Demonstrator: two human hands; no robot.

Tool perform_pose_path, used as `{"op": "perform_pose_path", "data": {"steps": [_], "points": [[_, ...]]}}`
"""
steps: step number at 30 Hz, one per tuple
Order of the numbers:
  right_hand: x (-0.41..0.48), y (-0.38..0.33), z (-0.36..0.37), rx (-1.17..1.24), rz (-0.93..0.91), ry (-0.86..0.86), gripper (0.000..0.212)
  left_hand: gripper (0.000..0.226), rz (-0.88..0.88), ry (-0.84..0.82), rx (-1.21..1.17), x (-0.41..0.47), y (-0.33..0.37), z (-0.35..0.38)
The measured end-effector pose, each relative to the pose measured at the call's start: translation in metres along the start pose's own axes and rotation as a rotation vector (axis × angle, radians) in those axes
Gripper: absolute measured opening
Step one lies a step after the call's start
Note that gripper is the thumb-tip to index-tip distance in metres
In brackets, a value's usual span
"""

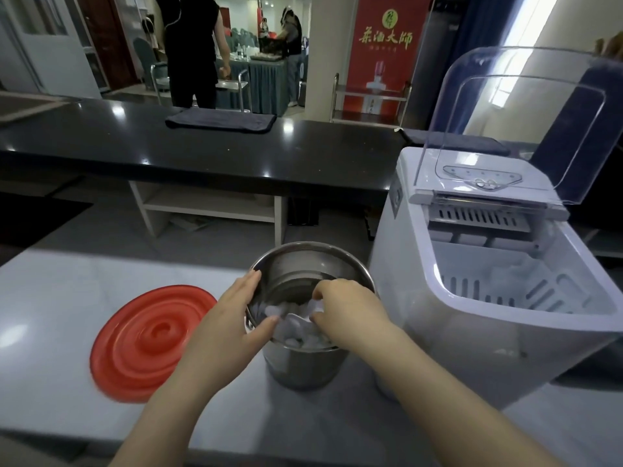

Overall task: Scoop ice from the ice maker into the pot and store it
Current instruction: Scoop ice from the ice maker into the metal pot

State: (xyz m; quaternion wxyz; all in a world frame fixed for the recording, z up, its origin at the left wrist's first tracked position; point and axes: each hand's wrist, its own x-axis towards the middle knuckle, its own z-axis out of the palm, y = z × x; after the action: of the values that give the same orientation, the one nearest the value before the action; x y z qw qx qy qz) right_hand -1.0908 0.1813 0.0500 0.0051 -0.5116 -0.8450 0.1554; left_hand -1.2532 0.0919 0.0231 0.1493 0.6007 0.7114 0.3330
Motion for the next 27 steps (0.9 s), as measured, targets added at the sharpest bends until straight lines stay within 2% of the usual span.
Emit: {"op": "perform_pose_path", "data": {"steps": [12, 18, 27], "points": [[-0.04, 0.007, -0.006, 0.396, -0.051, 0.141, 0.048, 0.07, 0.099, 0.001, -0.092, -0.014, 0.011, -0.012], [-0.068, 0.007, -0.011, 0.655, -0.069, 0.253, 0.048, 0.072, 0.15, -0.033, -0.163, -0.023, 0.019, -0.018], [-0.115, 0.034, -0.049, 0.823, -0.321, 0.542, 0.045, 0.073, 0.288, -0.054, -0.48, -0.029, 0.092, -0.01]]}}
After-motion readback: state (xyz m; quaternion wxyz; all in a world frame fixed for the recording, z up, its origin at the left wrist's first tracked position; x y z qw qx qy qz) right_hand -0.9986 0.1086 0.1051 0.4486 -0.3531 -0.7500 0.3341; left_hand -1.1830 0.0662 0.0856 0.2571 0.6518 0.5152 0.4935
